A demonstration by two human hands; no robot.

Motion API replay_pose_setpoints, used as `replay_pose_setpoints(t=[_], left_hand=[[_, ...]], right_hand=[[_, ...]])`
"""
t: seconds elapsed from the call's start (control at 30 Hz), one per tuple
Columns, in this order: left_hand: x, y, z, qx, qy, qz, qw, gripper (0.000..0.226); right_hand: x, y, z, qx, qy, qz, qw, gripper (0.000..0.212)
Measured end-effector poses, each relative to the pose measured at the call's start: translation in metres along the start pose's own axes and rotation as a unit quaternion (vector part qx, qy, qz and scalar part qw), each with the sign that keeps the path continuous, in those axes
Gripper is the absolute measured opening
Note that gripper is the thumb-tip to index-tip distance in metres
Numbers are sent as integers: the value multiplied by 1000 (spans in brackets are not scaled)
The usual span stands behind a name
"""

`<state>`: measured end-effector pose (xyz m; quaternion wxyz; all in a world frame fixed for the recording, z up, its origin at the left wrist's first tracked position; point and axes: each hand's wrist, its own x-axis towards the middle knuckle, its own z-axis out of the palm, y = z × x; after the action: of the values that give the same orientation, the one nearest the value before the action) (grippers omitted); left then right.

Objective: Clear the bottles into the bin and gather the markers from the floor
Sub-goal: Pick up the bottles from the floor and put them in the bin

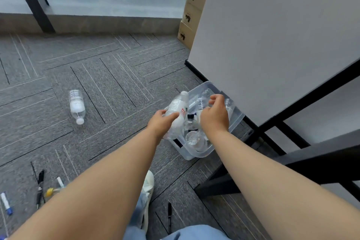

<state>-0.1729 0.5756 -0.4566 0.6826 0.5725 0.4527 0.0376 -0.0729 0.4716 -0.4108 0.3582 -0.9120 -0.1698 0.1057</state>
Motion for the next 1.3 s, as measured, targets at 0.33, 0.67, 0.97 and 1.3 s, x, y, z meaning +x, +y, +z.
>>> replay_pose_setpoints(t=[0.33, 0.67, 0.97, 1.3], left_hand=[[-2, 9, 14, 139, 86, 12, 987, 59], [-66, 0, -42, 122, 143, 61, 980, 17], [-160, -9, -120, 41, 211, 93, 972, 19], [-246, -35, -190, 32, 317, 91, 944, 24]], right_hand=[[-13, 6, -17, -20, 14, -24, 999, 35], [-62, -16, -16, -56, -116, -49, 990, 21], [-134, -79, -6, -51, -165, -149, 974, 21], [-206, -143, 27, -41, -234, -239, 942, 18]])
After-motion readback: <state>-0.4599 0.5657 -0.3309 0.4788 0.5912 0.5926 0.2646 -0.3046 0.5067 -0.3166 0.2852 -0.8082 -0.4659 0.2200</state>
